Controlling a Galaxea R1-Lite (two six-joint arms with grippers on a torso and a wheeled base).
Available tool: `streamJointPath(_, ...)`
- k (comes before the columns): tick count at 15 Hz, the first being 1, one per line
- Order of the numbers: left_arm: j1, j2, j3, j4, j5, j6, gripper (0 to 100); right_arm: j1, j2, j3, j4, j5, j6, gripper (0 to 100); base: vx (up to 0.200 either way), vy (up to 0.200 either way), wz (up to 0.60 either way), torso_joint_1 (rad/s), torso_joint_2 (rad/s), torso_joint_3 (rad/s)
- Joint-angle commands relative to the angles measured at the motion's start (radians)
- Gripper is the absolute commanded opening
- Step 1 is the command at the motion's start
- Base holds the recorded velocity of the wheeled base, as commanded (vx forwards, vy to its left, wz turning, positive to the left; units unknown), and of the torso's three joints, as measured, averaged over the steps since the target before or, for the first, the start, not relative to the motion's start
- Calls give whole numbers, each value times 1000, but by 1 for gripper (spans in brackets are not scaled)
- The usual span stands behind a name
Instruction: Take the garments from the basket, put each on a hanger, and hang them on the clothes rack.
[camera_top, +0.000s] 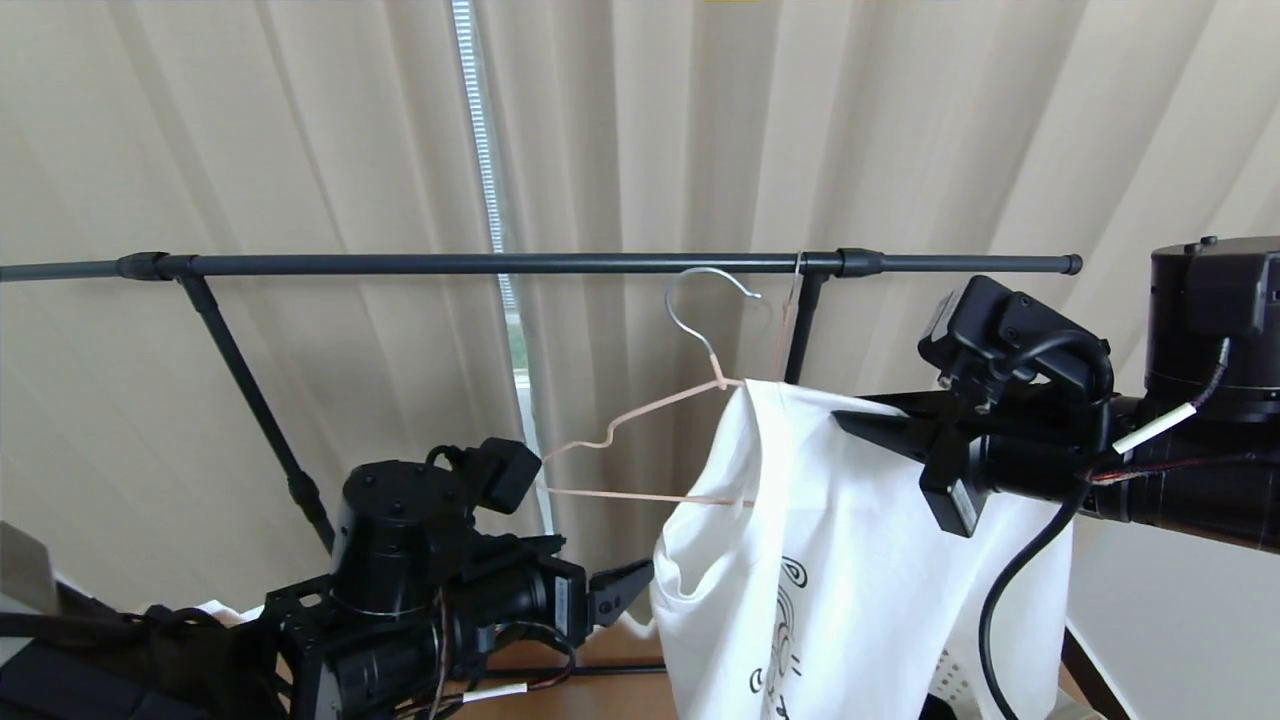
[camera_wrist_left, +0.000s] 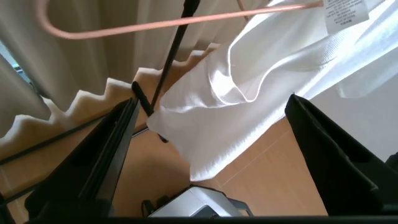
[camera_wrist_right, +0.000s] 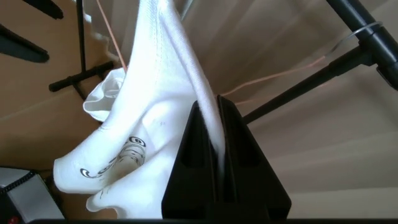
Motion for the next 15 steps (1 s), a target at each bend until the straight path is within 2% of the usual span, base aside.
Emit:
streamJointPath(1,-55,92,-49,0,11,-22,100,25,3,1,-1,-20,48,0,0,0,0,0,0,0)
streamJointPath(2,-64,104,-61,0,20,-26,100,35,3,-1,-1,-29,49,0,0,0,0,0,0,0)
streamJointPath(4,-78,171,-136,0,89,-26,100,52,2,2,-1,-42,51,0,0,0,0,0,0,0)
streamJointPath(6,-78,202,-153,0,103,-26,100,59,-3,5,-1,-42,51,0,0,0,0,0,0,0)
streamJointPath(10,-76,233,-153,-5,161,-27,100,59,-6,10,-1,-42,51,0,0,0,0,0,0,0)
streamJointPath(14,-73,248,-147,-5,166,-45,100,59,-7,11,-15,-43,51,0,0,0,0,0,0,0)
streamJointPath(15,-73,251,-144,-5,187,-44,100,59,-9,10,-15,-43,51,0,0,0,0,0,0,0)
